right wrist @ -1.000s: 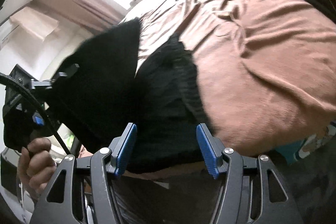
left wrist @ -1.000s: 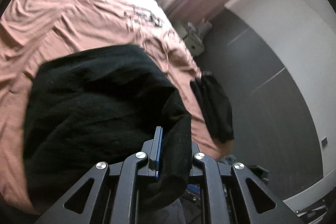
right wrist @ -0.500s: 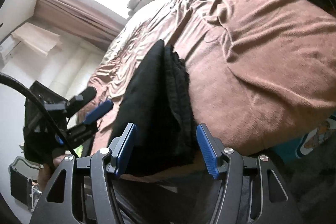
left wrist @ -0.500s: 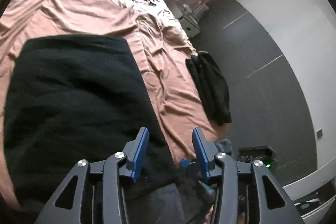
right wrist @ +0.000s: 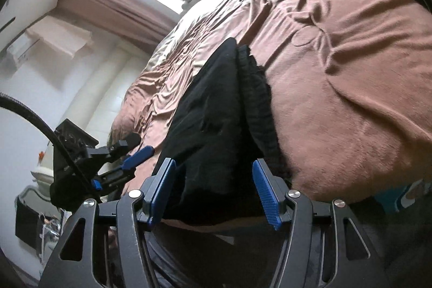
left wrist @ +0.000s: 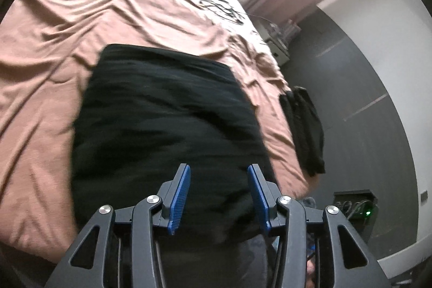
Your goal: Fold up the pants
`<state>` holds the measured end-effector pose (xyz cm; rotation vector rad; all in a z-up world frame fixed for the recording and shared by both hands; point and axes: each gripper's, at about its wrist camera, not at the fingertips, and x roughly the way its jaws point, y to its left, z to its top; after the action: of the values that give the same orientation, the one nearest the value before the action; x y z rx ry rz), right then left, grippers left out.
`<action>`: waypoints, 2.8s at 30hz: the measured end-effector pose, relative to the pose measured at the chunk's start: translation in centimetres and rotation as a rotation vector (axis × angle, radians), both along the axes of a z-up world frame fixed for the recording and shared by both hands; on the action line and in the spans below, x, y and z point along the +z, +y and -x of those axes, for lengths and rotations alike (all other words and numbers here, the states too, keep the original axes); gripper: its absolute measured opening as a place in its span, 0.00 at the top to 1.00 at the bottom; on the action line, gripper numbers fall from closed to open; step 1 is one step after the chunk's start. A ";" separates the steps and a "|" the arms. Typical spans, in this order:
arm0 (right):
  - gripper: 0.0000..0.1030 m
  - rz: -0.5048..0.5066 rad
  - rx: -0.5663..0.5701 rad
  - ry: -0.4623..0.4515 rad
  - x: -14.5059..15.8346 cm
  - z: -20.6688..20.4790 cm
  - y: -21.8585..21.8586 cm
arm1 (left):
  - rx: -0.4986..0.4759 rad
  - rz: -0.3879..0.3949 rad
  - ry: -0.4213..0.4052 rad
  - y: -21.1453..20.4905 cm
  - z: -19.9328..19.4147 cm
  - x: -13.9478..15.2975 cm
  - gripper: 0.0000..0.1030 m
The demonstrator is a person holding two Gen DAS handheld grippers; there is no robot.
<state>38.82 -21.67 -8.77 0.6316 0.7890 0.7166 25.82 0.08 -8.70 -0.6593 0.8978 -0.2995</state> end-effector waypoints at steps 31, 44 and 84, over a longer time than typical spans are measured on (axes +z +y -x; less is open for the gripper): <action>0.93 0.152 -0.109 0.036 -1.8 0.4 -1.2 | 0.103 0.007 0.128 5.6 3.1 -6.6 0.54; 0.88 0.183 -0.072 0.072 -2.0 -0.6 -0.7 | 0.039 0.048 0.145 3.8 4.8 -8.3 0.39; 0.46 0.345 -0.015 -0.071 0.5 -2.3 4.5 | 0.026 0.023 0.100 5.7 3.7 -7.0 0.39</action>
<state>41.09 -17.12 -8.23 0.2987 0.8180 0.5688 22.12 5.80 -15.66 -0.7118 0.9819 -0.2553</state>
